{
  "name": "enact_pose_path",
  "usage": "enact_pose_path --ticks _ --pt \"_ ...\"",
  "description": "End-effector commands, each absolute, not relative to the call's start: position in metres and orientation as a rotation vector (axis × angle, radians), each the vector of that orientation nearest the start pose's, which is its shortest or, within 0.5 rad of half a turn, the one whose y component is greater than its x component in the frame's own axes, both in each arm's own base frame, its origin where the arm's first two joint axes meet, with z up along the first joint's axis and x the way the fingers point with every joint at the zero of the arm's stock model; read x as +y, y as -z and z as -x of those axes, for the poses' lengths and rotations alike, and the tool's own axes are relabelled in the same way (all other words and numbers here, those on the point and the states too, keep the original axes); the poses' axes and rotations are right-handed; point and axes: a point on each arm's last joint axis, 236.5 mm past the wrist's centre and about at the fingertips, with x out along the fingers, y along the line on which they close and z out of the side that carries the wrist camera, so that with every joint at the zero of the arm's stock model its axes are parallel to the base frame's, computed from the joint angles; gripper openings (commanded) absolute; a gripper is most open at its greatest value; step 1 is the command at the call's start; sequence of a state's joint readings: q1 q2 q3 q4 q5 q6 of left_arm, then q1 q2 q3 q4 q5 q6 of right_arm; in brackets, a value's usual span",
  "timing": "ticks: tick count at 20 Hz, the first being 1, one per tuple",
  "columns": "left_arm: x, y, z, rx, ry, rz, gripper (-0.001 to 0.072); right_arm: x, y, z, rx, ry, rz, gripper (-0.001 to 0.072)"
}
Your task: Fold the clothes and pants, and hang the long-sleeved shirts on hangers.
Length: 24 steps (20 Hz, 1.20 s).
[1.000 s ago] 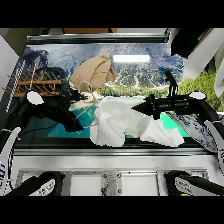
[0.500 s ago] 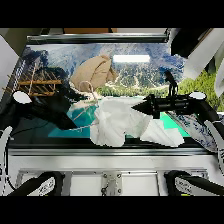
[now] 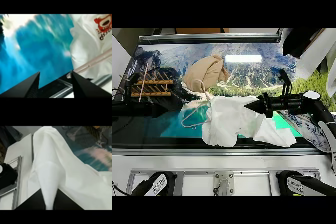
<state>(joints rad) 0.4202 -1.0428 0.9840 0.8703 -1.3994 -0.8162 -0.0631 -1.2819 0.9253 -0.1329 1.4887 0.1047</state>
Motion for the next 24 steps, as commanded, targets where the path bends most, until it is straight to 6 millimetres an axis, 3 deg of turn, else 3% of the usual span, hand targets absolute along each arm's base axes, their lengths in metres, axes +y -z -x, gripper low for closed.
enact_pose_path --ticks 1,5,6,7,10,18,24 --pt "-0.013 -0.07 -0.307 1.046 0.384 0.382 0.0399 0.213 -0.155 -0.32 0.385 -1.384 -0.205 0.001" --pt "-0.061 -0.029 -0.269 1.176 0.315 0.612 0.0423 0.211 -0.173 -0.322 0.328 -1.328 -0.148 0.001" --pt "-0.077 -0.02 -0.258 1.221 0.312 0.65 0.0617 0.211 -0.174 -0.323 0.323 -1.322 -0.143 0.001" --pt "-0.09 -0.013 -0.25 1.253 0.301 0.685 0.0685 0.211 -0.175 -0.323 0.321 -1.32 -0.141 0.001" --pt "-0.121 -0.004 -0.243 1.26 0.243 0.778 0.0685 0.211 -0.175 -0.323 0.322 -1.319 -0.143 0.001" --pt "-0.178 -0.022 -0.266 1.104 0.241 0.907 0.0685 0.211 -0.175 -0.322 0.323 -1.323 -0.144 0.001" --pt "-0.208 0.008 -0.257 1.255 0.239 0.971 0.0684 0.211 -0.175 -0.322 0.324 -1.323 -0.145 0.0011"
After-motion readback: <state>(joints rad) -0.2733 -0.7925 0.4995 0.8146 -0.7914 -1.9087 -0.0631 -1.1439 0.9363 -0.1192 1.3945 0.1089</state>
